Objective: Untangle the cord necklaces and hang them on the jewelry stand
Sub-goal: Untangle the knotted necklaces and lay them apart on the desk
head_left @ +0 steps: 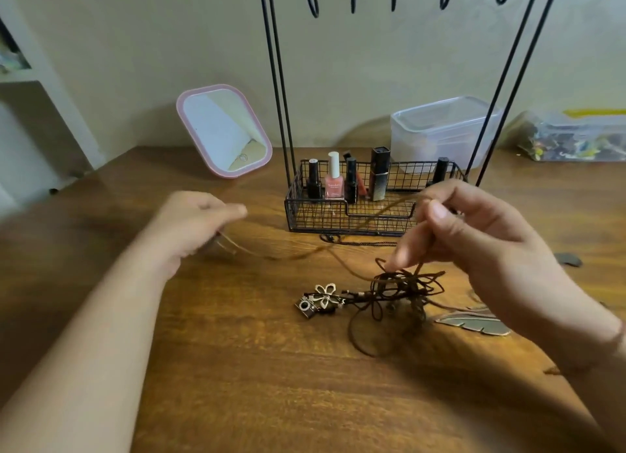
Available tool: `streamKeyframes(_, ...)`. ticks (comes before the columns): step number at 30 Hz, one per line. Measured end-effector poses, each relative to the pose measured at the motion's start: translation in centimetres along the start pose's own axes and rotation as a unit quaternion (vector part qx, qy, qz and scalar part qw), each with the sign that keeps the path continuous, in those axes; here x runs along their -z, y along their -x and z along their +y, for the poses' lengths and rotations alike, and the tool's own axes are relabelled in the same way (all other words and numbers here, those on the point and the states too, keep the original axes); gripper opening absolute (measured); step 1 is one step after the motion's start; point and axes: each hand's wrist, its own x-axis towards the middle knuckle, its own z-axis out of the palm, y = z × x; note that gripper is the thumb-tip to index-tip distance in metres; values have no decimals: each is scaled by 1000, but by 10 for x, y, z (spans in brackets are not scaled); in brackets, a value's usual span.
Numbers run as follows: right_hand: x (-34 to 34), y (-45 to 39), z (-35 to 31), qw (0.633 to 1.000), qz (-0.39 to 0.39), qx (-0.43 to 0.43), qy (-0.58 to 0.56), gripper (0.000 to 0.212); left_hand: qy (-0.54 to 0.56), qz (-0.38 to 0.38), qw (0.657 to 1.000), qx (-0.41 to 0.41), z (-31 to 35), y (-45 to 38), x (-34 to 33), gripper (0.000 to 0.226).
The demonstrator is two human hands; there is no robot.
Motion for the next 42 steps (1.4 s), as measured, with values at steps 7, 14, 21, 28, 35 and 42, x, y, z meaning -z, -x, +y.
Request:
streamKeyframes(7,-6,0,4,993,35,4,116,23,-293,-45,948,-118,7,18,-30,19)
streamKeyframes(14,-6,-3,7,991,38,5,130,26,-122,-103,923,-349,31,64,-57,31)
streamKeyframes(21,-7,-4,9,985,77,29,150,22,-26,-167,904,-392,42,95,-91,46)
streamKeyframes(28,-3,-5,15,976,106,-56,180,43,89,-184,903,-378,40,84,-79,9)
streamKeyframes(35,-7,-2,15,975,49,-88,200,43,331,-234,874,-267,41,79,-70,13)
streamKeyframes(42,-14,3,21,959,33,-70,273,41,489,-259,812,-188,44,75,-64,20)
